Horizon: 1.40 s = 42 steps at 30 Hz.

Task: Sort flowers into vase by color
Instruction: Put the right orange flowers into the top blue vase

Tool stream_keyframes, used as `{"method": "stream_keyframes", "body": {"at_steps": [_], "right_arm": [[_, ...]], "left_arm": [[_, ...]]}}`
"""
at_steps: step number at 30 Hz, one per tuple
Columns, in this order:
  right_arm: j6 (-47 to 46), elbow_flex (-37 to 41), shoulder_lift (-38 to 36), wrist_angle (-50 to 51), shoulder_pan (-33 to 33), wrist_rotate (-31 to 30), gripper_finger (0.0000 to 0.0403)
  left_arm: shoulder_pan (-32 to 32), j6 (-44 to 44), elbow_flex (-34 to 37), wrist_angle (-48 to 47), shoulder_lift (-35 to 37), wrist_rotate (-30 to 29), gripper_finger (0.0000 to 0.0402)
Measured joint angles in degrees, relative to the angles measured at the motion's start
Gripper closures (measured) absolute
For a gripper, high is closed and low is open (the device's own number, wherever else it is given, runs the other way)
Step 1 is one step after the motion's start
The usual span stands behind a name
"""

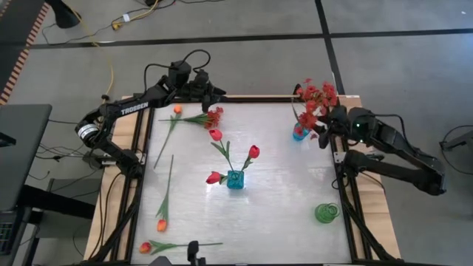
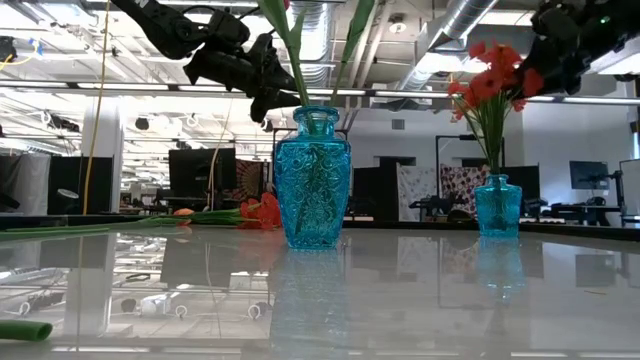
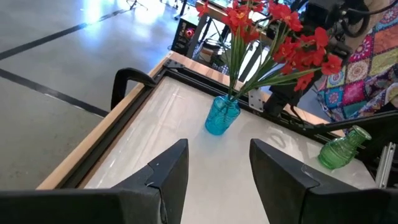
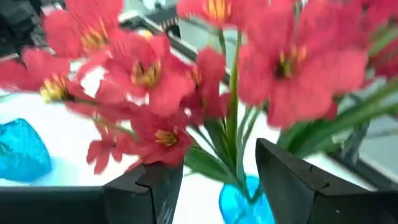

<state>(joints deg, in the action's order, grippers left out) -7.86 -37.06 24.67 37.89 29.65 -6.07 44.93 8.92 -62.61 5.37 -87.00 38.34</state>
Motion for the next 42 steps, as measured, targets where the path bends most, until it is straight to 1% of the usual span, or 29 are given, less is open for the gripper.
{"method": "stream_keyframes", "body": {"at_steps": [2, 7, 12, 19, 26, 35, 42], "right_arm": [[-1.0, -1.2, 1.3, 2.5, 0.0, 0.0, 0.0176], [-1.1, -1.3, 3.9, 2.3, 0.0, 1.8, 0.0176], [-1.2, -1.3, 7.8, 2.2, 0.0, 1.9, 0.0176], [-1.1, -1.3, 13.4, 2.3, 0.0, 2.1, 0.0176], [-0.8, -1.3, 16.1, 2.4, 0.0, 2.6, 0.0176], [0.7, -1.3, 16.2, 1.7, 0.0, 7.7, 0.0176], [1.8, -1.3, 16.2, 0.7, 0.0, 14.2, 0.0176]], "left_arm": [[0.0, 0.7, 0.0, 0.0, 0.0, 0.0, 0.0244], [0.0, 1.2, 0.0, 0.1, 0.0, -0.8, 0.0244], [0.0, 2.8, 0.0, 0.0, 0.0, -1.1, 0.0244], [0.0, 2.9, 0.0, -0.2, 0.0, -1.2, 0.0244], [0.0, 1.8, 0.0, -1.6, 0.0, -1.2, 0.0244], [0.0, 0.3, 0.0, -2.7, 0.0, -1.3, 0.0244], [0.0, -0.7, 0.0, -3.3, 0.0, -1.2, 0.0244]]}}
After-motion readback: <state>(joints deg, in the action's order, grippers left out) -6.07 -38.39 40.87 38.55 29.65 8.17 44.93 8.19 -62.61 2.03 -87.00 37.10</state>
